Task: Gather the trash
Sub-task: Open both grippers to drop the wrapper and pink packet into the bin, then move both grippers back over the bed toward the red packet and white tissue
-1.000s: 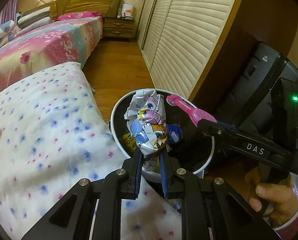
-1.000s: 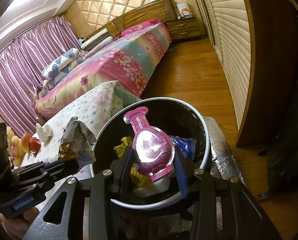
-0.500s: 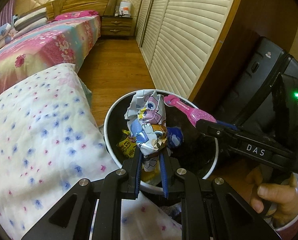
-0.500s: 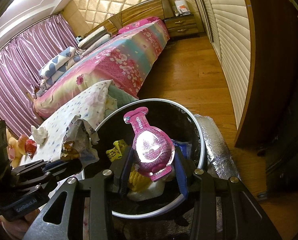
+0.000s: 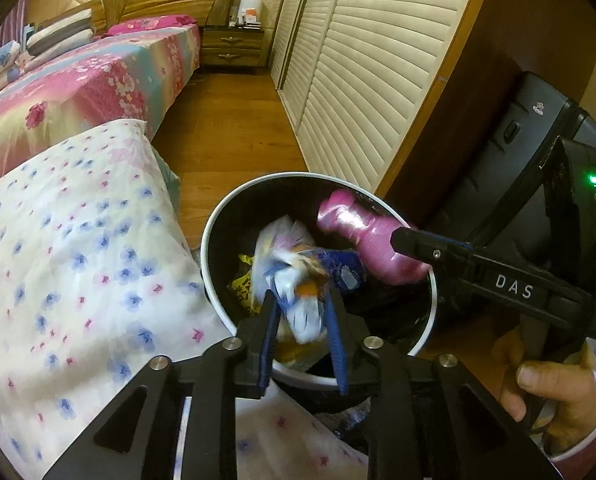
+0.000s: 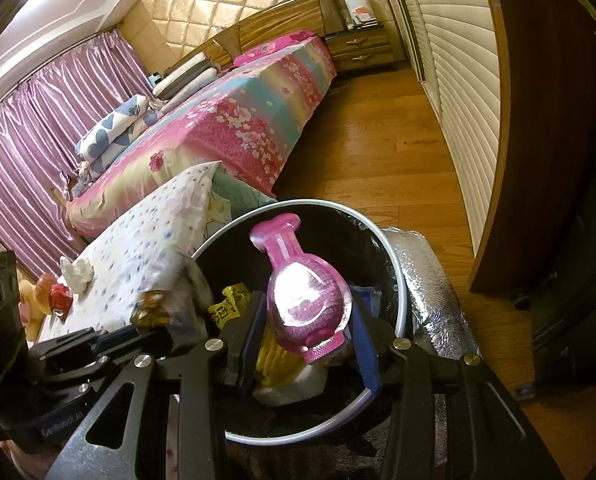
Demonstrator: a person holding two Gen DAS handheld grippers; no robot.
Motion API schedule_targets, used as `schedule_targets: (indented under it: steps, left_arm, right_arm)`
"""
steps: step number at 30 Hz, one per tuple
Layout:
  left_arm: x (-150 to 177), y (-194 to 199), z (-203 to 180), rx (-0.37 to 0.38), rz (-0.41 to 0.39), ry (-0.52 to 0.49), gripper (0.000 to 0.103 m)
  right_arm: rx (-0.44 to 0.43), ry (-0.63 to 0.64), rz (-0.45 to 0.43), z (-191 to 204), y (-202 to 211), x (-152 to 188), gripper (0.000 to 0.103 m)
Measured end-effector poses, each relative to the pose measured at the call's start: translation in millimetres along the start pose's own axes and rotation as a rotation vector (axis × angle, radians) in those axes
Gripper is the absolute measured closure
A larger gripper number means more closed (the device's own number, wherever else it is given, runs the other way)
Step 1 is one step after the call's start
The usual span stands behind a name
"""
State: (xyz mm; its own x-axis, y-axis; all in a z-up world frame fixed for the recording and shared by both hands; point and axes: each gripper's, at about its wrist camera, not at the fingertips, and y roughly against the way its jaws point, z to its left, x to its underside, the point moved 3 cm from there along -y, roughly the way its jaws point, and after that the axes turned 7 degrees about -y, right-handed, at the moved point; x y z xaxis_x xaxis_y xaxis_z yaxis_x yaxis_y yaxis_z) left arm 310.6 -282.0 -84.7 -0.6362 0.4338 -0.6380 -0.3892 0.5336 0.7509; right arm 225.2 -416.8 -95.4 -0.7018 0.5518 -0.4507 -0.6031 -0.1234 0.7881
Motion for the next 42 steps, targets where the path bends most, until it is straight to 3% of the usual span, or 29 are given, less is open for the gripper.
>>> schedule_targets:
  steps: [7,9,11,13,20,27,32,36,42]
  left_arm:
    - [19.7,26.9,17.2,-0.032,-0.041,0.067,0.057]
    - [28.8,36.8,23.0,-0.059,-0.052,0.083,0.053]
    - [40.4,47.7,33.2,-0.082,-0.061,0.122,0.048]
    - [51.4,57.7,42.9,-0.098,-0.068,0.162,0.045]
    - [89.5,97.2,75.6,-0.156,-0.094,0.277,0.043]
    - [113.3,131.0,100.0,-0.213,-0.105,0.323,0.043]
    - [132.5,156.3,126.9,-0.273,-0.112,0.374,0.040]
    - [146.1,177.0,146.0,-0.334,-0.125,0.420,0.039]
    - [165.5,198.8,175.4,-0.368,-0.128,0.505,0.039]
  right_arm:
    - [-0.006,-0.020,-0.012,0.7,3.9,1.7,0.048]
    - [-0.015,-0.019,-0.017,5.2,6.3,3.7,0.040]
    - [-0.025,-0.012,-0.021,11.9,7.6,6.2,0.023]
    - [-0.035,-0.002,-0.016,19.8,7.7,8.3,0.015]
    - [-0.090,0.071,0.019,62.1,6.9,23.8,0.013]
    - [-0.154,0.138,0.057,107.4,2.1,41.7,0.013]
    - [-0.188,0.179,0.073,135.3,-4.6,54.7,0.004]
    - [-0.213,0.206,0.098,154.5,-13.8,65.3,0.004]
    - [-0.237,0.231,0.140,179.3,-29.8,76.6,0.004]
